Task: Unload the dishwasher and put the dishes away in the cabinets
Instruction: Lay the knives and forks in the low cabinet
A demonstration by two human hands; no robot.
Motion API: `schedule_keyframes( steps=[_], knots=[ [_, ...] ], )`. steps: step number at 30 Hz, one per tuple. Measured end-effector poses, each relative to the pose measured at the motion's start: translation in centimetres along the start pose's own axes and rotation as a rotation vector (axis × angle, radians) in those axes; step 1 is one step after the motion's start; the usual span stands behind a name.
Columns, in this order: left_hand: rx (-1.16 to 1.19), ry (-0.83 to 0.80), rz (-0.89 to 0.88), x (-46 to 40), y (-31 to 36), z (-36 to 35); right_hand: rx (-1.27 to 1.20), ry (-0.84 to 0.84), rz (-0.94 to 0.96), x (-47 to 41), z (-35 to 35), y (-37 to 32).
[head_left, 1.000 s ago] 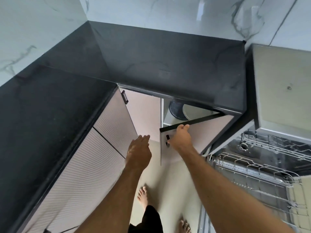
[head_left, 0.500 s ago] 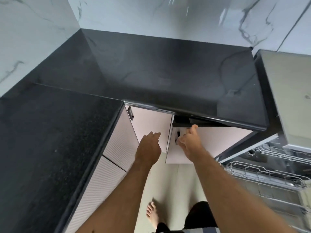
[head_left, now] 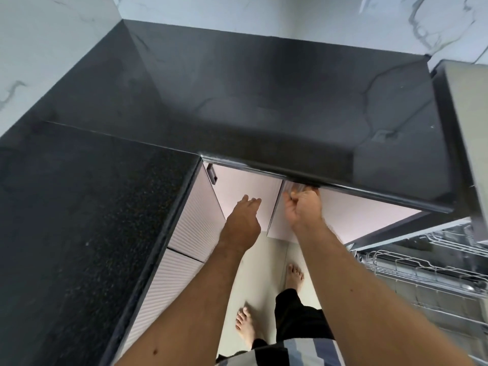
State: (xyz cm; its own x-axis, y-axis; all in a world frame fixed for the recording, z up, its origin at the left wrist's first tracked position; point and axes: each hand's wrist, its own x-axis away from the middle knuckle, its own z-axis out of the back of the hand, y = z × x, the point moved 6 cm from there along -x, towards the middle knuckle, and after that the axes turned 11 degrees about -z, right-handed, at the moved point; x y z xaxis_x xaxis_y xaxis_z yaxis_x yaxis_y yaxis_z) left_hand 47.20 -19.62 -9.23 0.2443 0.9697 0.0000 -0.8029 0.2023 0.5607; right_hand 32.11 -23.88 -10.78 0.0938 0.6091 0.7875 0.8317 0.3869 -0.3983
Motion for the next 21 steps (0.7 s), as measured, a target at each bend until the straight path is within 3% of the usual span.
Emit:
schedule_keyframes(
  steps=[5, 13, 16, 21],
  knots=[
    [0.026, 0.026, 0.037, -1.3, 0.3, 0.0, 0.004, 0.007, -0.068, -0.7, -0.7, -1.2],
    [0.007, -0.015, 0.032, -1.4, 1.1, -0.3, 0.230, -0.032, -0.085, -0.8, 0.9, -1.8],
    [-0.006, -0.036, -0.022, -0.3, 1.5, -0.5, 0.779, 0.007, -0.057, 0.6, 1.0, -2.9],
    [-0.098, -0.103, -0.119, 2.1, 2.1, -1.9, 1.824, 0.126, 0.350, 3.6, 3.1, -4.9]
  ],
)
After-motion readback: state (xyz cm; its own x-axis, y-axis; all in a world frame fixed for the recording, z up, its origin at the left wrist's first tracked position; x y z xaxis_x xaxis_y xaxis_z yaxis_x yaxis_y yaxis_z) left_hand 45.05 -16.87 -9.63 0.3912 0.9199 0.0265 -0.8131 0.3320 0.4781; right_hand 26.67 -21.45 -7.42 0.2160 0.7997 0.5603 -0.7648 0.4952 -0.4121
